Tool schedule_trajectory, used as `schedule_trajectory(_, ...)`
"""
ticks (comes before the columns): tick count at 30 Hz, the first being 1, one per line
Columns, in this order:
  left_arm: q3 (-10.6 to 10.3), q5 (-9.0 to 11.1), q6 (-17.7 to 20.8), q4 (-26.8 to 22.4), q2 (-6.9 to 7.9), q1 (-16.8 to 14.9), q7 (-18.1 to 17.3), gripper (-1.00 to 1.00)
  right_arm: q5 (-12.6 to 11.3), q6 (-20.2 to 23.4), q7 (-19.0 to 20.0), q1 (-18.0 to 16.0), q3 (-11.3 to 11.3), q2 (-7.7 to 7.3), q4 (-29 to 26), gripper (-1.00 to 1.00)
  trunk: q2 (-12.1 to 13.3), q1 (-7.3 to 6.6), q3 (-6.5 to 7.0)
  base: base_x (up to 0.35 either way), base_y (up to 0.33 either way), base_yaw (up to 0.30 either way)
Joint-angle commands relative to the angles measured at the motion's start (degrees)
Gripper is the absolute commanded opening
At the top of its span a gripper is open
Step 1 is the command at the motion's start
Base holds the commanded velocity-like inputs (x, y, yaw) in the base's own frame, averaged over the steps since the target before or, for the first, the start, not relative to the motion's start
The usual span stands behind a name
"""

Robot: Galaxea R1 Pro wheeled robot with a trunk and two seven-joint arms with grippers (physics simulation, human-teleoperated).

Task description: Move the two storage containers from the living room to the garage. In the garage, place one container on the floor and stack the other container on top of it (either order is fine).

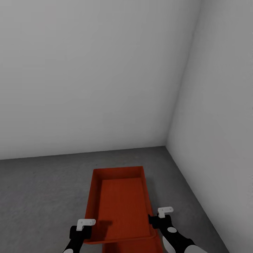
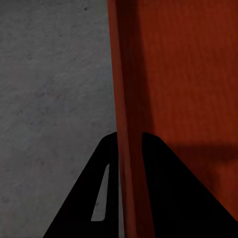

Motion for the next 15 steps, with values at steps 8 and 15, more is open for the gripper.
schedule_trajectory(8, 0.4, -0.4, -0.2, 0.0, 0.03, 0.0, 0.8, -1.00, 0.1, -0.2, -0.8, -0.1, -0.5, -0.14, 0.0, -1.00, 0.0, -0.01, -0.04, 0.019, -0.085, 0.000)
schedule_trajectory(15, 0.4, -0.4, -0.2, 0.0, 0.04, 0.0, 0.8, -1.00, 0.0, -0.2, -0.8, -0.1, -0.5, -0.14, 0.0, -1.00, 0.0, -0.01, -0.04, 0.149, -0.227, 0.000)
